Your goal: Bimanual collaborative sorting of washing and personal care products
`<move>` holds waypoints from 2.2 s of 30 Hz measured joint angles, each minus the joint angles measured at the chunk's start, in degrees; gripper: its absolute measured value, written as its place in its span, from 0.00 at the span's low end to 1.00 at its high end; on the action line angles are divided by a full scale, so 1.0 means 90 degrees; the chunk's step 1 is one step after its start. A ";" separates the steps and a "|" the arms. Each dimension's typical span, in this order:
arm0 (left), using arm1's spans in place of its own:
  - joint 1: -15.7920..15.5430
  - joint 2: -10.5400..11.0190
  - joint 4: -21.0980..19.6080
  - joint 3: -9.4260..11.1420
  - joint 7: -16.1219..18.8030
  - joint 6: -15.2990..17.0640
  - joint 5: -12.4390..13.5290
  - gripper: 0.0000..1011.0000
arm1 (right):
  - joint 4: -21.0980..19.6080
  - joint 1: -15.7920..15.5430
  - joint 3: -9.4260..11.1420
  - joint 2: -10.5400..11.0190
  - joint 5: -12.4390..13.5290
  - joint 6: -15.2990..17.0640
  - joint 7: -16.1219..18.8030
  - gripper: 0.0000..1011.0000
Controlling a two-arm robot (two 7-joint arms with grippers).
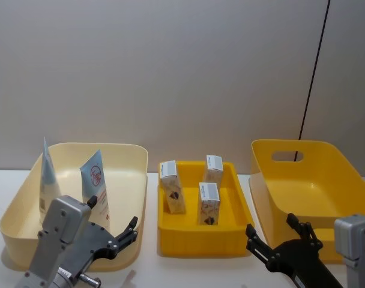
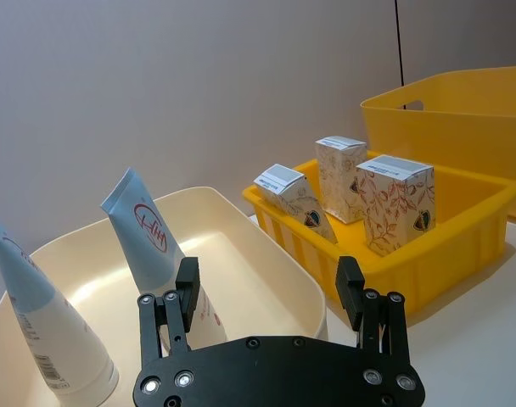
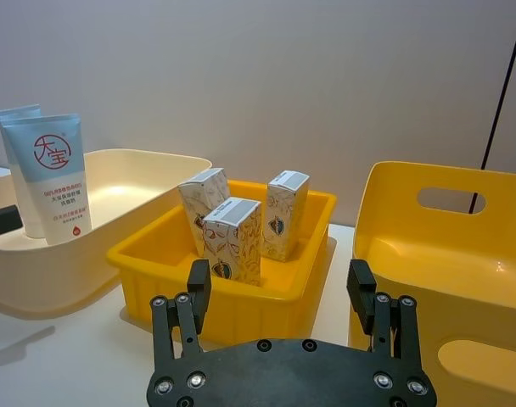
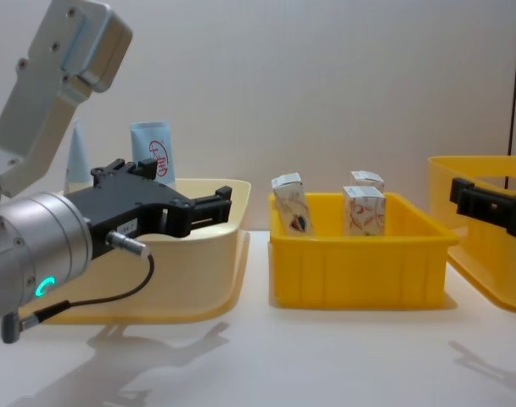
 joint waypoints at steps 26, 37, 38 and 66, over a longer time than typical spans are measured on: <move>0.0090 0.0023 0.0031 -0.0455 -0.0076 0.0040 -0.0421 0.99 | 0.0000 0.0000 0.0000 0.0000 0.0000 0.0000 0.0000 0.99; -0.0062 -0.0080 0.0309 -0.0798 -0.0301 0.0324 -0.0933 0.99 | 0.0000 0.0000 0.0000 0.0000 0.0000 0.0000 0.0000 0.99; -0.0117 -0.0108 0.0385 -0.0838 -0.0359 0.0371 -0.1016 0.99 | 0.0000 0.0000 -0.0001 0.0000 0.0000 0.0000 0.0000 0.99; -0.1503 -0.0605 0.2258 -0.0874 -0.1248 0.0505 -0.1384 0.99 | 0.0000 0.0000 0.0000 0.0000 0.0000 0.0000 0.0000 0.99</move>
